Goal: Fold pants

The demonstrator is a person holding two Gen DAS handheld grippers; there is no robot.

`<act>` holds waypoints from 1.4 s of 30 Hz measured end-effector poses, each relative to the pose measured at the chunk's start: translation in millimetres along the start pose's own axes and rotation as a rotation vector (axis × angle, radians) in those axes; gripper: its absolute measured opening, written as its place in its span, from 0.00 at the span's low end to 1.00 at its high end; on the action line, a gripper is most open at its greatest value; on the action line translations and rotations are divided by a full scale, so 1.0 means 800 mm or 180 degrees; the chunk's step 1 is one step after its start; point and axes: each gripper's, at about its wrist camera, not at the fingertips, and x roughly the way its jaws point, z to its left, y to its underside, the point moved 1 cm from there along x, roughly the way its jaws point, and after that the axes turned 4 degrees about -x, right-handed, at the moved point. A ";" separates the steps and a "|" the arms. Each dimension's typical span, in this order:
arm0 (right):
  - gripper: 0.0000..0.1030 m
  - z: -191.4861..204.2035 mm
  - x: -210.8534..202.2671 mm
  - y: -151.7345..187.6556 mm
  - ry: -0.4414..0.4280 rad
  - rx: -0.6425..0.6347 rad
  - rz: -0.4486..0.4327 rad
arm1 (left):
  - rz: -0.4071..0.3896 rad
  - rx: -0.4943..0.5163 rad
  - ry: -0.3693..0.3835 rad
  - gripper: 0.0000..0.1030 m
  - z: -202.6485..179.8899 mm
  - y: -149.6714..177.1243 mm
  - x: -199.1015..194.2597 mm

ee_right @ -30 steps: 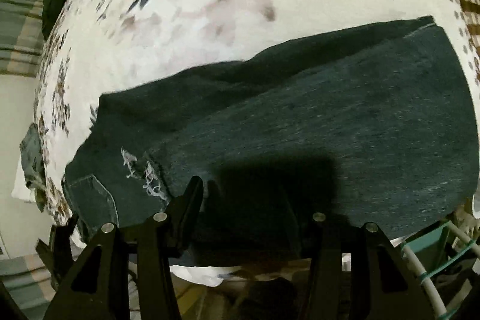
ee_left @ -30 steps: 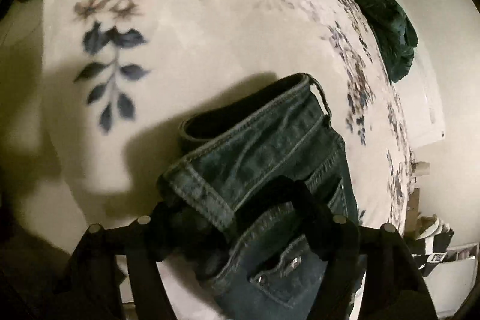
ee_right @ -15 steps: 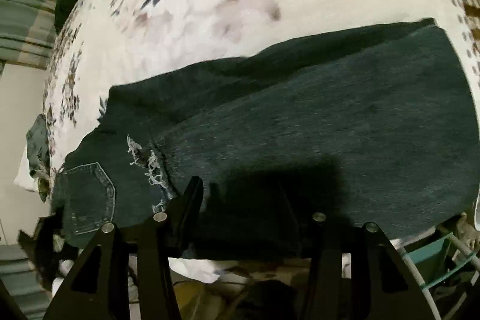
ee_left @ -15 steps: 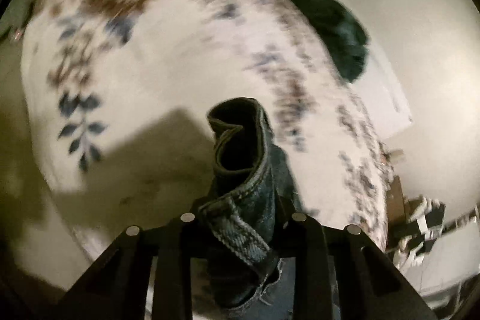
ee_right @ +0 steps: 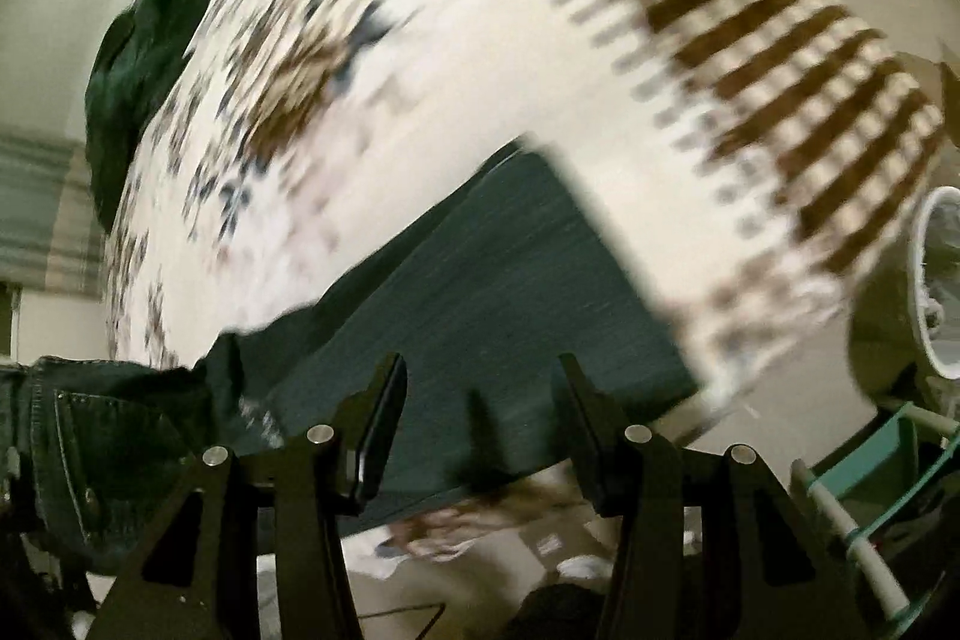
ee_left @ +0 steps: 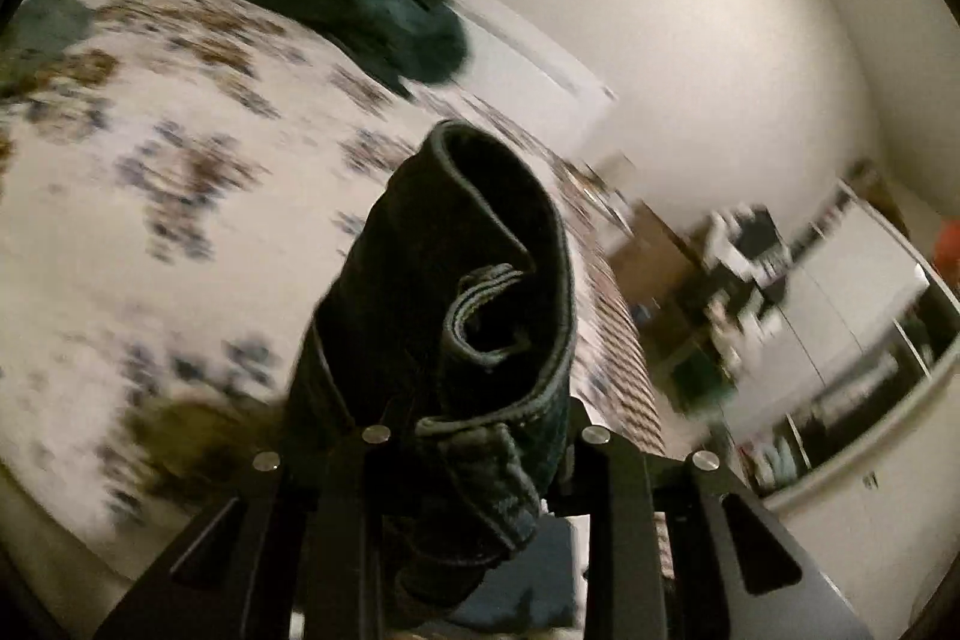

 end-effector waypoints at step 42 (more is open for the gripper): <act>0.78 -0.078 -0.021 -0.071 -0.0527 -0.0038 0.0123 | 0.1223 0.0539 -0.1272 0.82 -0.032 0.082 0.143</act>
